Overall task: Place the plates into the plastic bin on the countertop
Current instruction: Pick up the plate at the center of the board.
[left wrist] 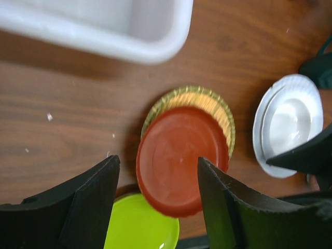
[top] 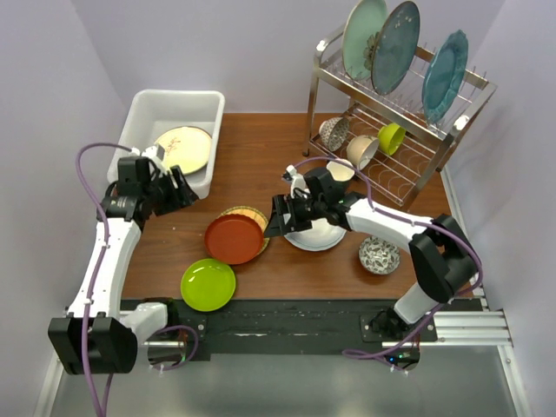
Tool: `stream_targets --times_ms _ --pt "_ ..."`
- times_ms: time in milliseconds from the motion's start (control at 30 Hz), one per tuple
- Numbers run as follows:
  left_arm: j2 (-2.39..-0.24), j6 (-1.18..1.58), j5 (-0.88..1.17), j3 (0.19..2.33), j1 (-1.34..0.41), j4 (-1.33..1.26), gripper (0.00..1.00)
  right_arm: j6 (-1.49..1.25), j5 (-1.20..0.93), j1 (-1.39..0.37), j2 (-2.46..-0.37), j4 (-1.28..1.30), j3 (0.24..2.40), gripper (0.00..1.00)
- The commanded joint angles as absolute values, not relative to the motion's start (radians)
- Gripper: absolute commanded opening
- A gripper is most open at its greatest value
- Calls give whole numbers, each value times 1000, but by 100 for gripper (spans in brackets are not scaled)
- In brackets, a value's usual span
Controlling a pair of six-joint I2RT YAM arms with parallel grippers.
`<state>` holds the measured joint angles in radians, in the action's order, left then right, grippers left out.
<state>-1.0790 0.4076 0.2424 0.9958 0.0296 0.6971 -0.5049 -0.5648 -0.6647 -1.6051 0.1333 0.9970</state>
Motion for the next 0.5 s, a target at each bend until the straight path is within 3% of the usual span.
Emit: stream_targets --times_ms 0,167,467 --pt "-1023 413 330 898 25 730 65 -528 -554 -695 -1655 153 1075 87" --pt "-974 420 325 805 25 732 64 -554 -558 -706 -1721 152 1117 68" --pt "-946 433 336 727 23 716 65 -568 -502 -710 -1821 209 1172 49"
